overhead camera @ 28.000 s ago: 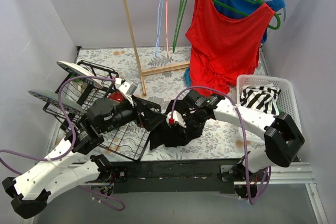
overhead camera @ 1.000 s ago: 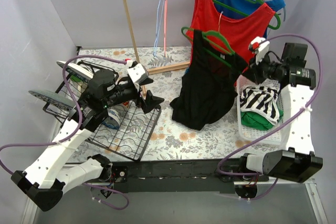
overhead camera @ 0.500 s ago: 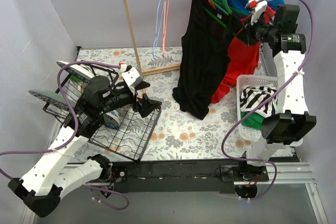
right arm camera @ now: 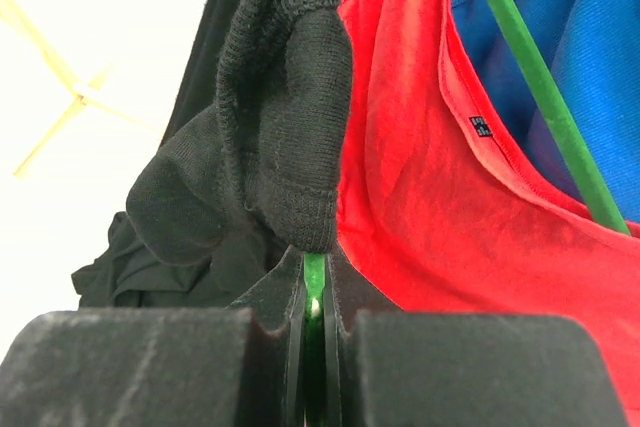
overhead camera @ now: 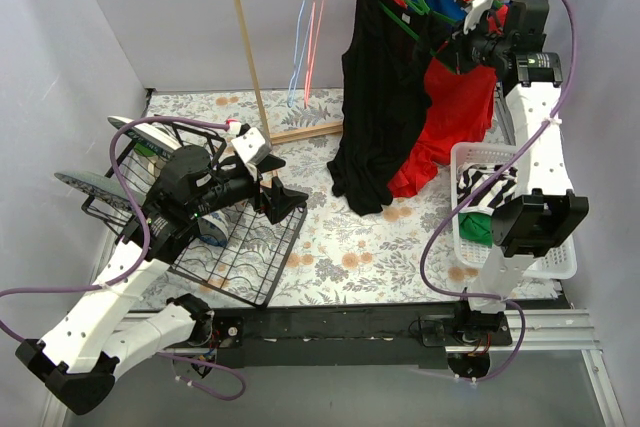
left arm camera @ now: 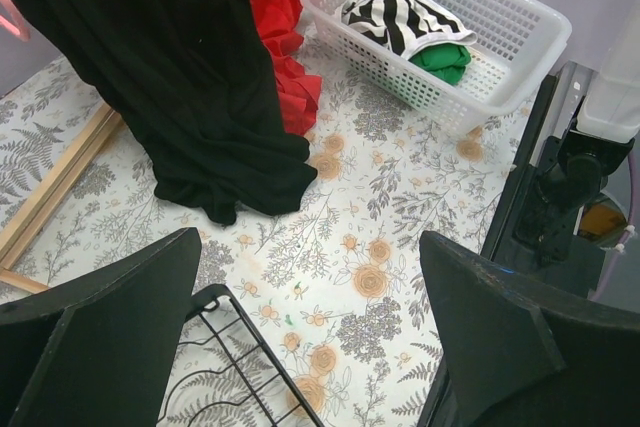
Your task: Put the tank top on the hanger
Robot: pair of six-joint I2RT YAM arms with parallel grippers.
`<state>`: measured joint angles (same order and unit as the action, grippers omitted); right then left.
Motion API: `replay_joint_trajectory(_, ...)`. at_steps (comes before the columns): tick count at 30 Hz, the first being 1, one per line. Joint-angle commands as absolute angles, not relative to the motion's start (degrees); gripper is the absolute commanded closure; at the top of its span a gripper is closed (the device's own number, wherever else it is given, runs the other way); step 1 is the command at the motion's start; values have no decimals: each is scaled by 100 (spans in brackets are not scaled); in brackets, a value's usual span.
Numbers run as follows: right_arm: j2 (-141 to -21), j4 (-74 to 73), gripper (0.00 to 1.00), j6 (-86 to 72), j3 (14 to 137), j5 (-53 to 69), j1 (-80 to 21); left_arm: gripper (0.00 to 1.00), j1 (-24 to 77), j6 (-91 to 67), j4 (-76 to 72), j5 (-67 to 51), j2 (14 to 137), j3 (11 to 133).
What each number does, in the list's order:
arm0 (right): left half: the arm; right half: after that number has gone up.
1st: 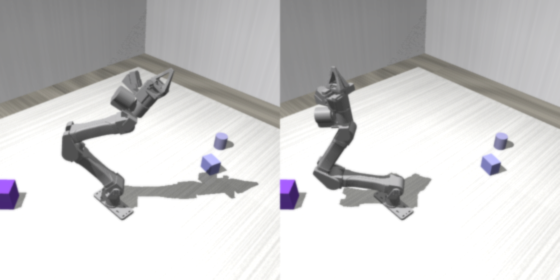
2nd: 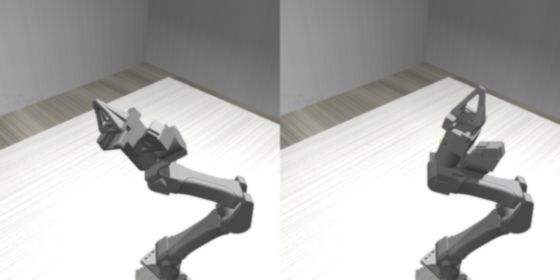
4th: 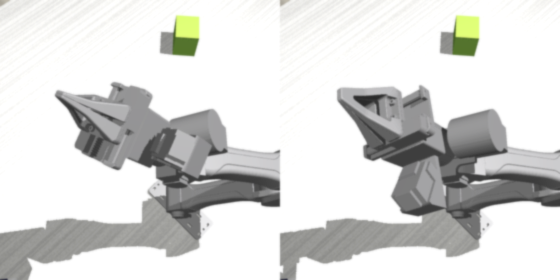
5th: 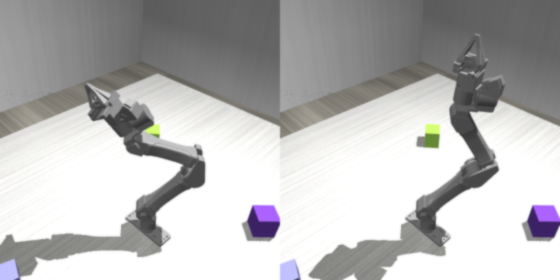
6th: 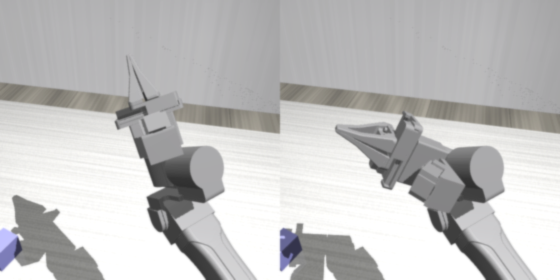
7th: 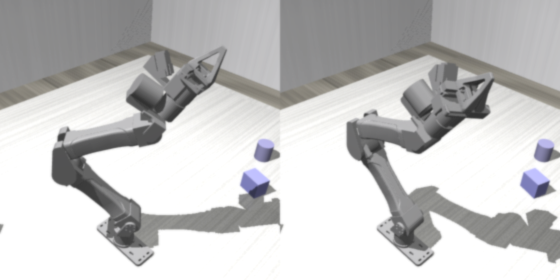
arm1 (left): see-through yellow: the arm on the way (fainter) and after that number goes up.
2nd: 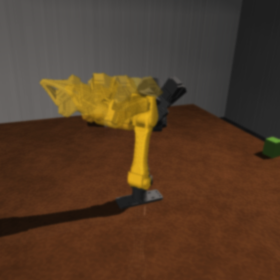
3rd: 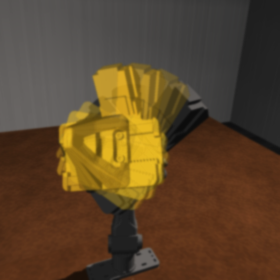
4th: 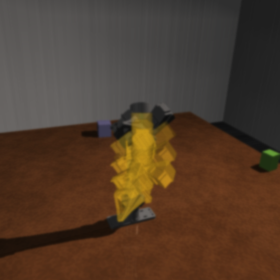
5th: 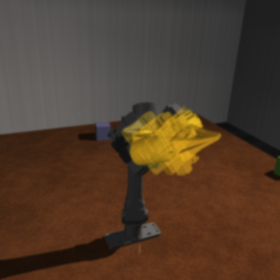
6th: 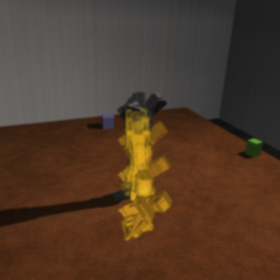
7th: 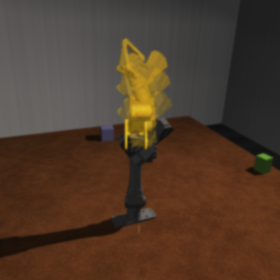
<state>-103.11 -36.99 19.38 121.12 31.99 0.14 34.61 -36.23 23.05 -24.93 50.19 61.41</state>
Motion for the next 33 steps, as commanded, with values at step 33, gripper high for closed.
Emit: replay_joint_trajectory(33,-10907,-3094,99,1187,12665,3085,729,8,3445,-3647,2241,-2399,4957,6108)
